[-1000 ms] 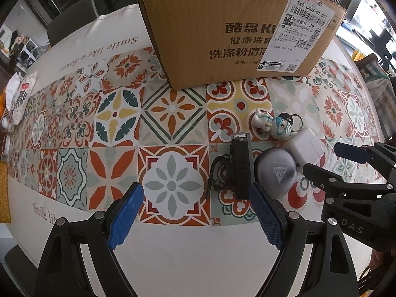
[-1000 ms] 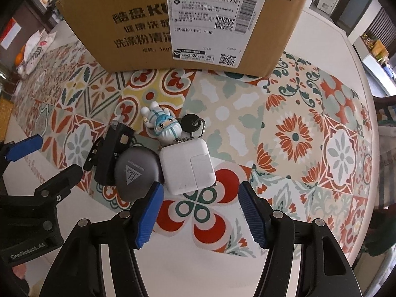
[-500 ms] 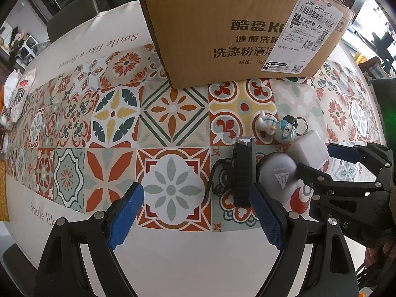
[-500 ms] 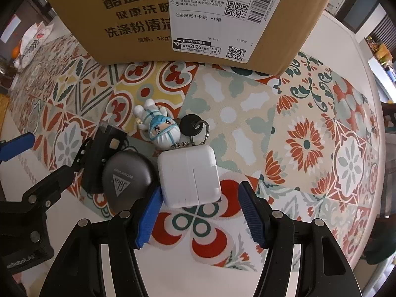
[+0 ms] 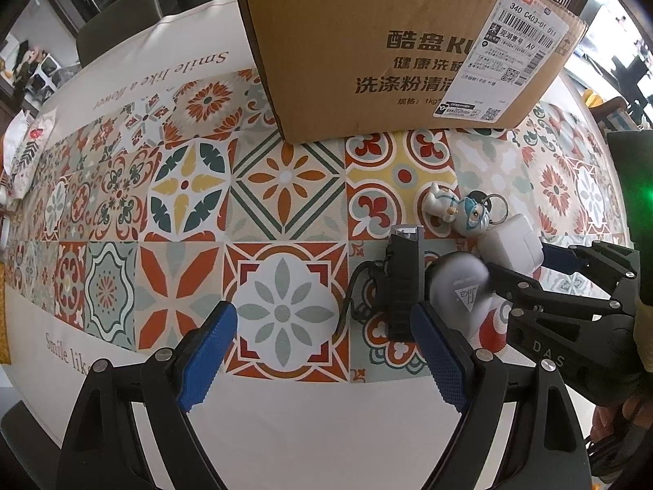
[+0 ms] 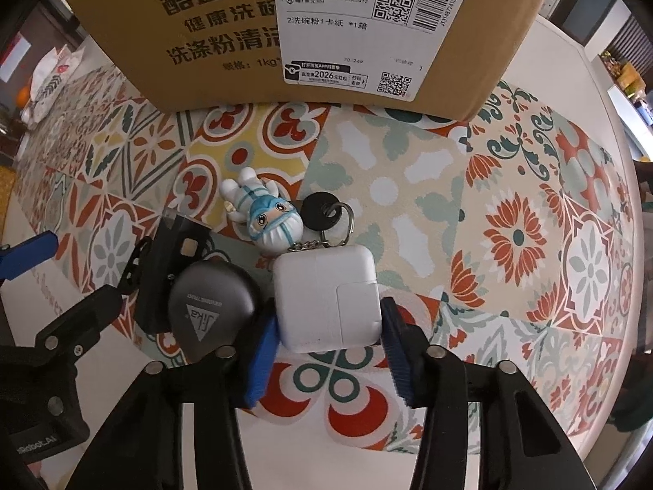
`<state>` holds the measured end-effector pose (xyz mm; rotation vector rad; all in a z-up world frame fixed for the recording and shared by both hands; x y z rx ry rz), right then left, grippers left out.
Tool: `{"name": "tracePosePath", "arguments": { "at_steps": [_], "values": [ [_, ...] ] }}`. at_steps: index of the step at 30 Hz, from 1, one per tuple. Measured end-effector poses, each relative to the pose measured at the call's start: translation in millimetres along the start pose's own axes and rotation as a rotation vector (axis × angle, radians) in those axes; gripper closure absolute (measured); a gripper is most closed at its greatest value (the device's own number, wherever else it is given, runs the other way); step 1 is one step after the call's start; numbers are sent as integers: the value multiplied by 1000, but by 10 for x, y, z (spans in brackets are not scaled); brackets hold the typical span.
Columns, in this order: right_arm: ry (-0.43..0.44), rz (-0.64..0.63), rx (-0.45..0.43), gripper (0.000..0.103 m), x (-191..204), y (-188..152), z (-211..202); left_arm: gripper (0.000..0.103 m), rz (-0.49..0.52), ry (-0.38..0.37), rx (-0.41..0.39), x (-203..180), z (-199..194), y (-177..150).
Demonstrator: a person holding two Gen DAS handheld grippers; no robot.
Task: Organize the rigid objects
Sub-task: 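Lower the right gripper onto the white square power adapter and close it, then close the left gripper on the black power bank while the right gripper holds the adapter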
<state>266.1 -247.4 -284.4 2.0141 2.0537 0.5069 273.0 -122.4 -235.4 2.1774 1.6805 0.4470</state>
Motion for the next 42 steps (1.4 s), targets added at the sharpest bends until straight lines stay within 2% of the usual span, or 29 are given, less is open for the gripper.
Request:
{"name": "tracePosePath", "arguments": {
  "at_steps": [7,15,20,28,42],
  "values": [
    [1,54,-23,56,-74,-48,-74,16,3,-5,-3,-20,-35,-11],
    [-11,93,-68,57,-162,-108,-309,16,20,-48,2,-128,-28,-42],
    [-18,105,-80,58,-182,-152,-321,23,18,-63,20,-146,46,-44],
    [-14,127,-101,58,-353,-166,-536,27,0,-90,35,-158,135,-37],
    [-21,124,-98,57,-350,-141,-529,46,-9,-116,72,-298,392,2]
  ]
}}
Point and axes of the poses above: each gripper's, at about its wrist camera, not at the fingertips, and z roughly the way its jaws point, x to its left, y to its top, the point moved 4 cm from there along z, roughly the way its jaws point, and after that the axes turned 14 degrees about -x, right-handed, at the moved point
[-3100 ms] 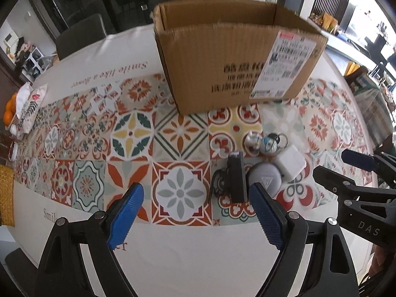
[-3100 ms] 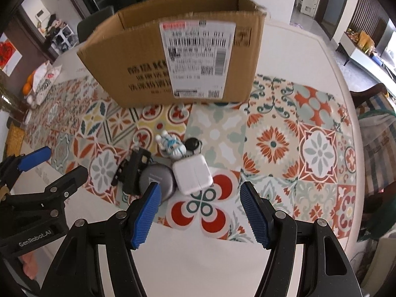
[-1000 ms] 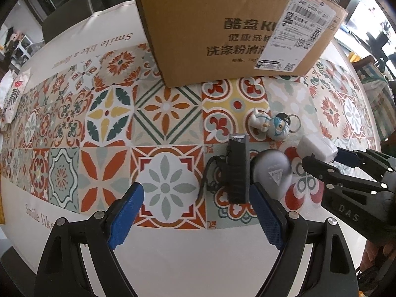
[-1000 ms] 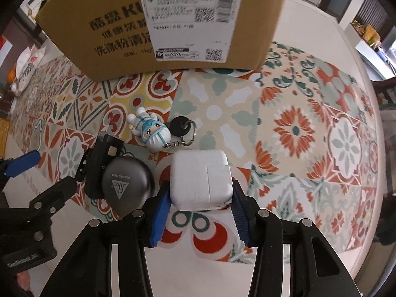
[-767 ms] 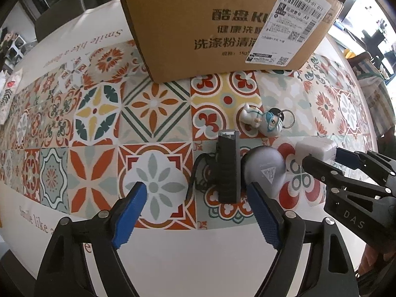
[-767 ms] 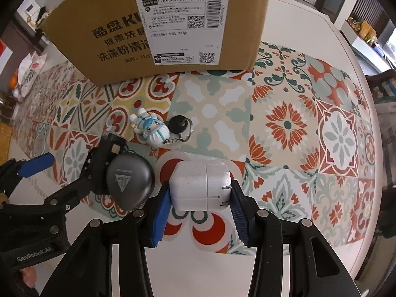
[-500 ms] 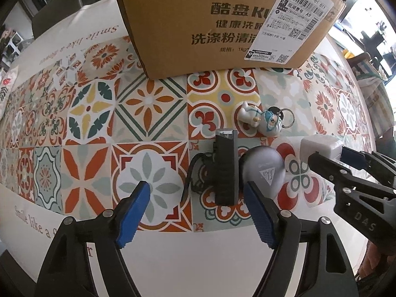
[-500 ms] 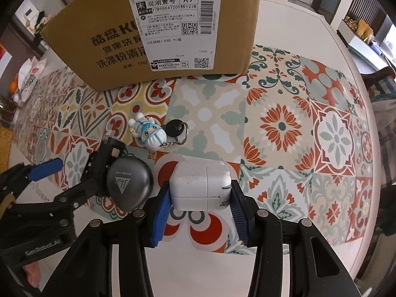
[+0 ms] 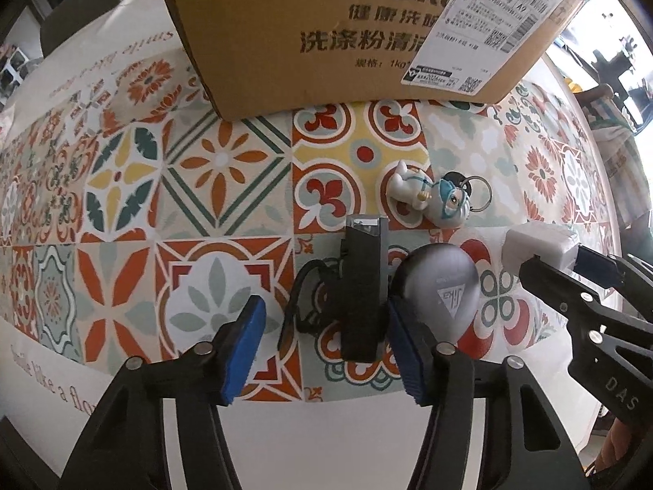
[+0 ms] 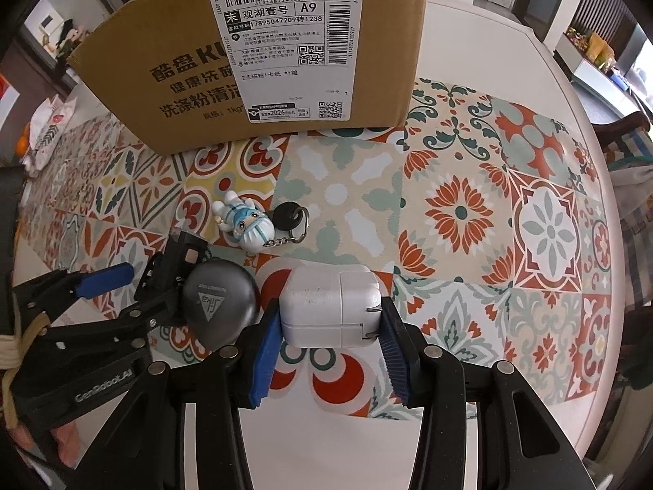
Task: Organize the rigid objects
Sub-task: 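Close the left gripper on the black power bank while the right gripper holds the adapter, then lift the adapter and power bank and carry them over the box with both grippers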
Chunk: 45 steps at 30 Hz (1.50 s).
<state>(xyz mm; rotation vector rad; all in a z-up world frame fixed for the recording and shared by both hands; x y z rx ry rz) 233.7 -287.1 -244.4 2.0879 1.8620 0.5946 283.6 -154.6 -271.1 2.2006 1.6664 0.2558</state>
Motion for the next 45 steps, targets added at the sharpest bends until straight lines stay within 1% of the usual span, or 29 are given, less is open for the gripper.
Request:
{"name": "tracePosePath", "arguments": {
  "at_steps": [3,4,5,8,13,22,32,39,45],
  "values": [
    [-3,1,2,57,-16,1,13,48,-4,-3,14,-12,75,-11],
    [-5,2,3,57,-25,3,13,50,2,0,0,-29,74,-1],
    [-7,3,3,57,-30,4,17,54,8,-2,-4,-49,77,6],
    [-9,5,5,57,-44,2,11,61,12,-11,-13,-125,106,20],
    [-5,5,4,57,-12,-4,-23,64,17,-10,-19,-64,22,-20],
    [13,11,-9,57,98,-27,-136,64,18,-5,-72,3,-251,-17],
    [32,15,-40,57,239,-3,-340,64,-1,-9,-153,87,-638,-19],
    [45,5,-97,57,373,111,-548,64,-5,-8,-220,135,-914,83],
    [59,2,-159,57,473,274,-740,64,0,0,-289,182,-1174,210]
  ]
}}
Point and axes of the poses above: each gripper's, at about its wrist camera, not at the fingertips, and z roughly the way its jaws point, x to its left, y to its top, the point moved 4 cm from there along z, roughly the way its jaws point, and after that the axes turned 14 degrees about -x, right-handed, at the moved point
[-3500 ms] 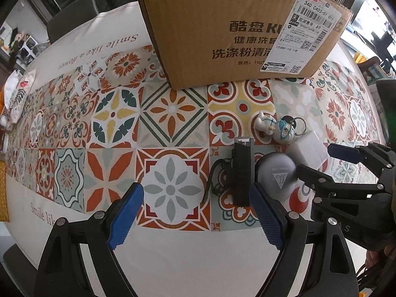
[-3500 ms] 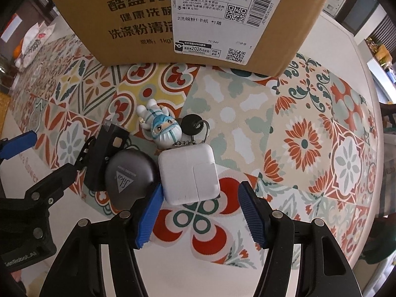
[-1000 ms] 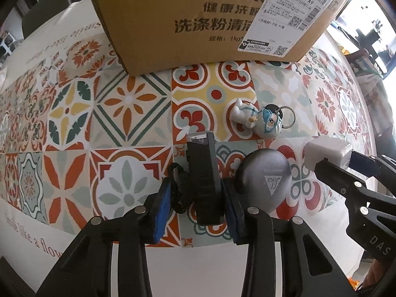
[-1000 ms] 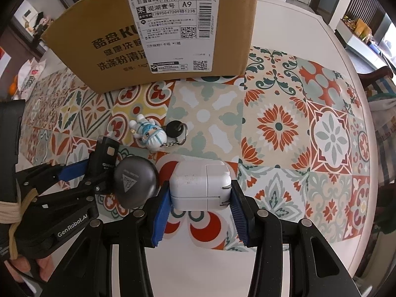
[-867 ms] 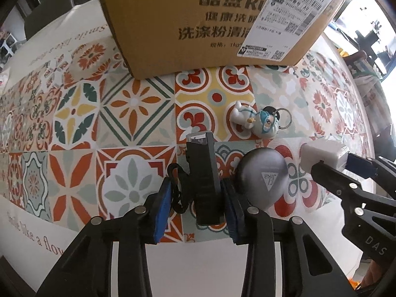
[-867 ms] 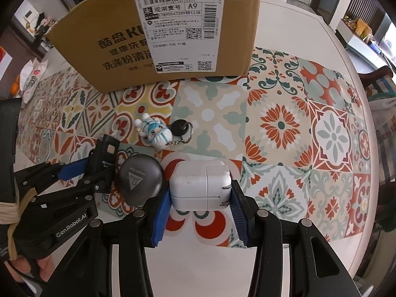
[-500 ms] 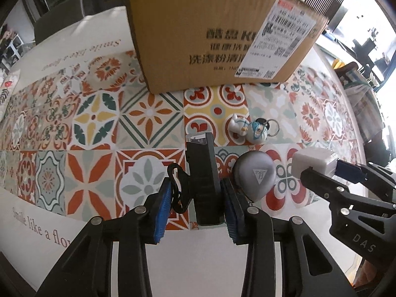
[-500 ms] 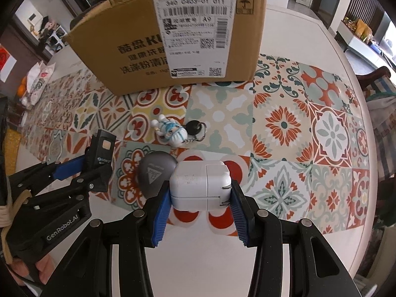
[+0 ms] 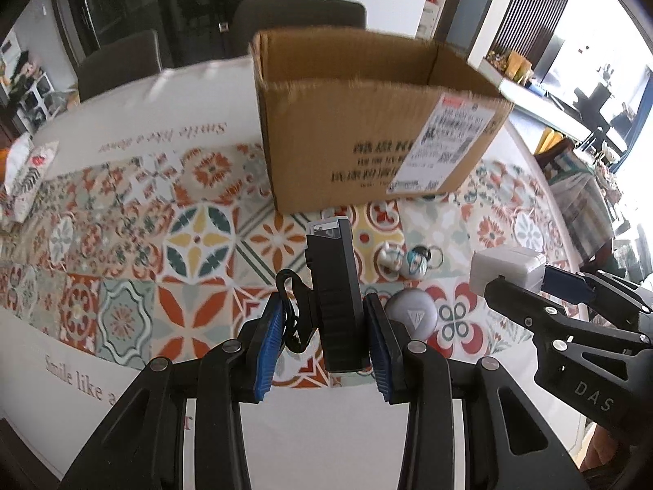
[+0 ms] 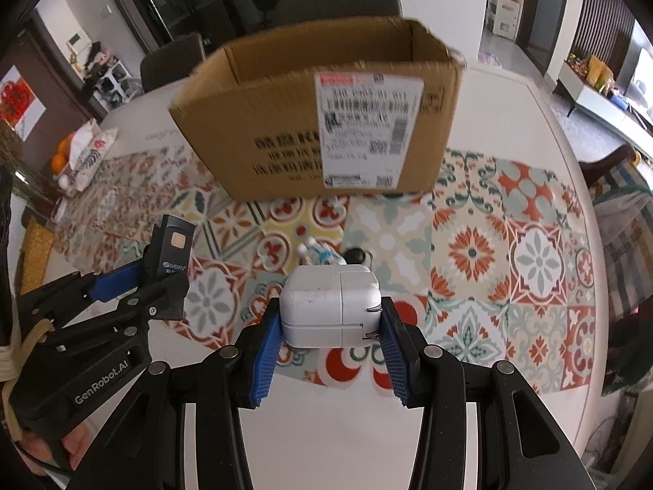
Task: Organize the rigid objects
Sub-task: 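Lift the adapter and power bank and carry them over the box with both grippers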
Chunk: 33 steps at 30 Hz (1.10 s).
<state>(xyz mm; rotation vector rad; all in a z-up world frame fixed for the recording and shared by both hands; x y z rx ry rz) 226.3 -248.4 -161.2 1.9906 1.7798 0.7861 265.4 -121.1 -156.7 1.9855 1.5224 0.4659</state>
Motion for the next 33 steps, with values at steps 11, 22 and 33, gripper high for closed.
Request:
{"name": "tracePosePath", "arguments": {
  "at_steps": [11,22,33],
  "values": [
    [24,-18,-123,57,142,427,-274,64,37,5,-123,5,-300,448],
    [26,-19,-239,57,141,921,-467,64,74,10,-228,-22,-478,958],
    [25,-6,-305,57,97,1377,-518,64,102,13,-278,9,-434,1436]
  ]
}}
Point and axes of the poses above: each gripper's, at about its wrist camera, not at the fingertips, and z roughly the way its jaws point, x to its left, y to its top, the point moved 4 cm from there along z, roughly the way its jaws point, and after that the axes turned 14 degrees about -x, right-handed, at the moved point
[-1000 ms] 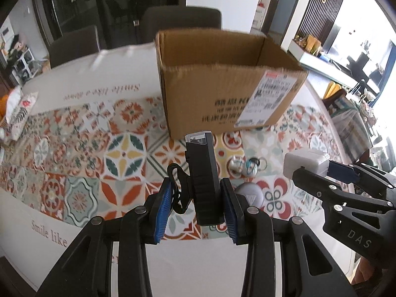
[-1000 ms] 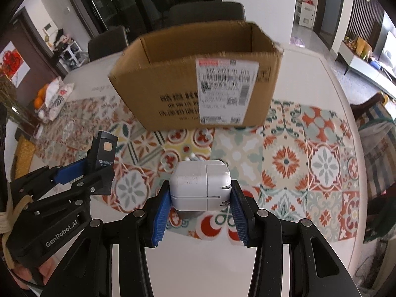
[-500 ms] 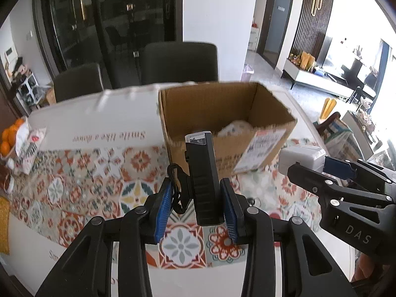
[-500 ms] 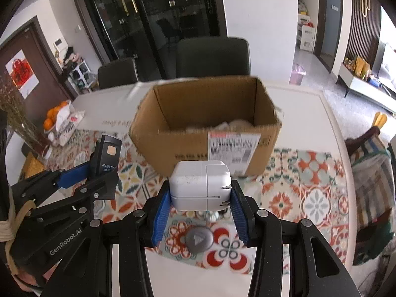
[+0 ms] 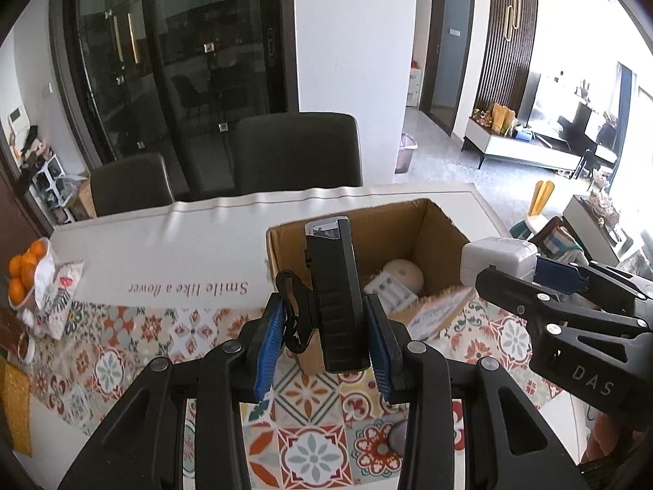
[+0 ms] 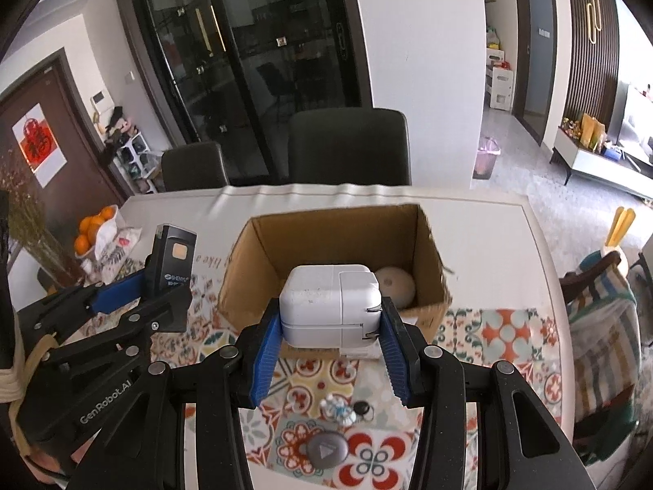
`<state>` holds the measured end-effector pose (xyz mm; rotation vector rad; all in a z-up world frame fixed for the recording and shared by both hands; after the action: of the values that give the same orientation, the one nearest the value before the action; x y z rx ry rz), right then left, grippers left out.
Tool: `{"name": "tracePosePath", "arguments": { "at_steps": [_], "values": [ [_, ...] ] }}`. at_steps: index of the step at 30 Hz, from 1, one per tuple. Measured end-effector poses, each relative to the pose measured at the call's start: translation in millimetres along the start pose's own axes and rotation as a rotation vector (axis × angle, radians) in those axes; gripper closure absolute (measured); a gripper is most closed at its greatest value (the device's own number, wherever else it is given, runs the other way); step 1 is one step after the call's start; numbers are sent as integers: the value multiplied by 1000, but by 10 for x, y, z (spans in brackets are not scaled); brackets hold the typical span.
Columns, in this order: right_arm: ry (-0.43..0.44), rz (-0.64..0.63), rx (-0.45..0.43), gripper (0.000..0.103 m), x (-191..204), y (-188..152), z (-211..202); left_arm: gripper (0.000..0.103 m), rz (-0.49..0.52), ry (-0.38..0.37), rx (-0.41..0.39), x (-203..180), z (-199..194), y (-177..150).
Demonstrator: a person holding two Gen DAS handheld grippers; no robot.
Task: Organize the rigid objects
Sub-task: 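Lift the adapter and power bank and carry them over the box with both grippers, then open both grippers to drop the adapter and power bank into the box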
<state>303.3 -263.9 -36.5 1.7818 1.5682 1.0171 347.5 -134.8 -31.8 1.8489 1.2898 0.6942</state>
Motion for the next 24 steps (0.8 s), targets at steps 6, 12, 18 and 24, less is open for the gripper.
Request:
{"name": "tracePosePath", "arguments": {
  "at_steps": [6,12,18,24],
  "values": [
    [-9,-10,7,57,-11,142,165,64,12,-13,27,-33,218,185],
    [-20,-22,23,57,-49,265,336,64,44,-6,57,-65,391,282],
    [-37,-42,53,58,-62,337,507,64,47,-1,101,-55,592,315],
    [-49,-41,74,58,-78,363,625,58,21,-7,150,-2,745,280]
  ]
}}
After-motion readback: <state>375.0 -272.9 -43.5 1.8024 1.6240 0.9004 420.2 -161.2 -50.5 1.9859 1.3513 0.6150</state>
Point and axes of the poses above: each gripper's, at about its wrist camera, not at the fingertips, and z roughly the way its jaws point, x to its left, y to its top, the point moved 4 cm from there along z, roughly the way its jaws point, and after that the axes turned 14 degrees about -x, right-handed, at the moved point
